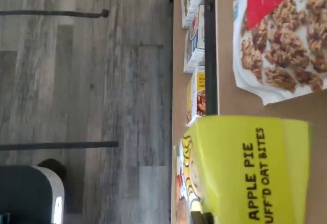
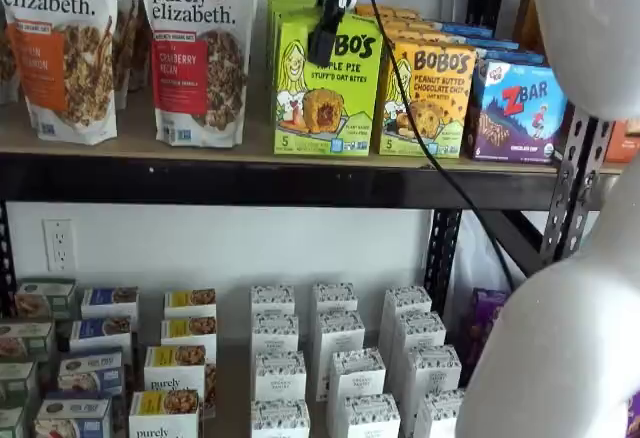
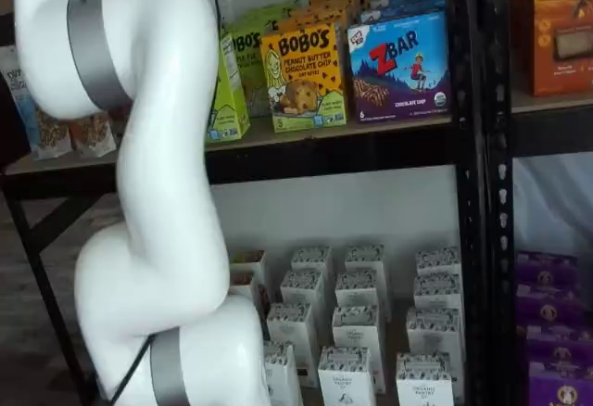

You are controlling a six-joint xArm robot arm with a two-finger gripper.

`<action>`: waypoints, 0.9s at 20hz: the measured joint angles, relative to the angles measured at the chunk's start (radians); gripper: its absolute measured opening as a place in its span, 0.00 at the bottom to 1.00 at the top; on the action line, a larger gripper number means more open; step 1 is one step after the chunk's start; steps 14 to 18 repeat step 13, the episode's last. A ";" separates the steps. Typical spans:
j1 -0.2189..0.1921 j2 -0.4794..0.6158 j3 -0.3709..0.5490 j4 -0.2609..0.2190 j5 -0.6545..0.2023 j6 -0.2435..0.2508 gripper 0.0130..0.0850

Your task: Pick the green box on the top shelf, the fourth from the left

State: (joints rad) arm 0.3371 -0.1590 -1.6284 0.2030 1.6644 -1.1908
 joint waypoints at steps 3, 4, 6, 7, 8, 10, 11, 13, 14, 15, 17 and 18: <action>0.004 -0.017 0.004 -0.006 0.018 0.005 0.17; 0.004 -0.022 0.006 -0.008 0.024 0.006 0.17; 0.004 -0.033 0.010 -0.010 0.037 0.007 0.17; 0.004 -0.040 0.014 -0.013 0.044 0.007 0.17; 0.004 -0.047 0.020 -0.017 0.046 0.007 0.17; 0.005 -0.065 0.038 -0.027 0.047 0.005 0.17; 0.005 -0.073 0.048 -0.031 0.048 0.004 0.17; 0.002 -0.093 0.072 -0.038 0.047 0.000 0.17; 0.002 -0.093 0.072 -0.038 0.047 0.000 0.17; 0.002 -0.093 0.072 -0.038 0.047 0.000 0.17; 0.002 -0.093 0.072 -0.038 0.047 0.000 0.17; 0.002 -0.093 0.072 -0.038 0.047 0.000 0.17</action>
